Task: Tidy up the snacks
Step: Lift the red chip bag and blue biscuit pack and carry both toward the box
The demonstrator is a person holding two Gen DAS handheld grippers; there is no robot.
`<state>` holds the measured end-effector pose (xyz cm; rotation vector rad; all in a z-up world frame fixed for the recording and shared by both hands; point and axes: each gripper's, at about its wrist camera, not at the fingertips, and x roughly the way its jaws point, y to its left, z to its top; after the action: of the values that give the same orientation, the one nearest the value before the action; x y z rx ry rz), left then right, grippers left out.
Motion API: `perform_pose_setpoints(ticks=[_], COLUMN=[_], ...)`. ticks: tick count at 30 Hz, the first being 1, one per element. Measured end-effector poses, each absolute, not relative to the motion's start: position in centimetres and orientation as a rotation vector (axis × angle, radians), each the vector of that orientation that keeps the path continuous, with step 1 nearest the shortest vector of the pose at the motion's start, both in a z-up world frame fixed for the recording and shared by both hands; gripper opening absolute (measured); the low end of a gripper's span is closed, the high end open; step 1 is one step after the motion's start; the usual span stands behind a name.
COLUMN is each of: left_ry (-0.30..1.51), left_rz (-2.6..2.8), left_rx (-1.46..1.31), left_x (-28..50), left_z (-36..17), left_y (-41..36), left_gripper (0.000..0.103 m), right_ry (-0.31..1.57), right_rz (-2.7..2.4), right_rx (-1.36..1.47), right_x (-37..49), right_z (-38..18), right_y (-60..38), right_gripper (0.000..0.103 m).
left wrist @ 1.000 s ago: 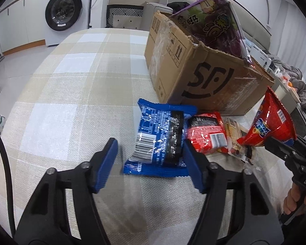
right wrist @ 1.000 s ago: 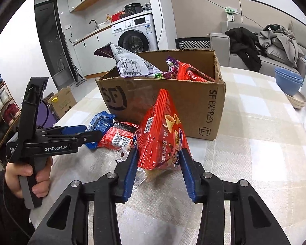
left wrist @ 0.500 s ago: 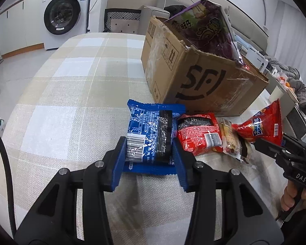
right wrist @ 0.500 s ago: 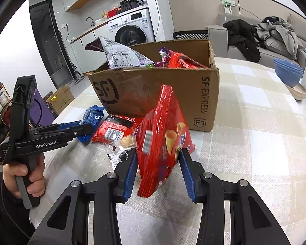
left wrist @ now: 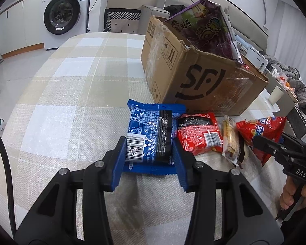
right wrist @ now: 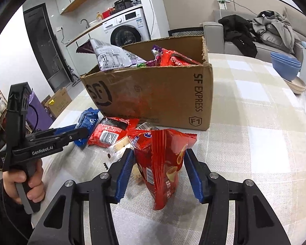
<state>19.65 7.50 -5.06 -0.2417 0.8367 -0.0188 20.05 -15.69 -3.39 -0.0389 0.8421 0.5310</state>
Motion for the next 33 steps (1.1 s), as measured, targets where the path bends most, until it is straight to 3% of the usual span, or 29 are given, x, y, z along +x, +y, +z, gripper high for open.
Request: perform_pose_setpoints(ticks=[4,33], left_ry=[0.830,0.679], left_rz=[-0.023,-0.098], left_rx=[-0.239,-0.204], left_x=[19.4,15.1], left_z=[-4.8,2.7], left_y=[7.3,3.9], left_gripper=[0.041,0.041], right_ry=[0.819,0.671], right_rz=[0.533,0.572], right_rx=[-0.053,0.000], right_x=[19.8,17.7], right_z=[-3.2,0.9], right_y=[-15.6,-17.1], right_gripper=[0.045,0.045])
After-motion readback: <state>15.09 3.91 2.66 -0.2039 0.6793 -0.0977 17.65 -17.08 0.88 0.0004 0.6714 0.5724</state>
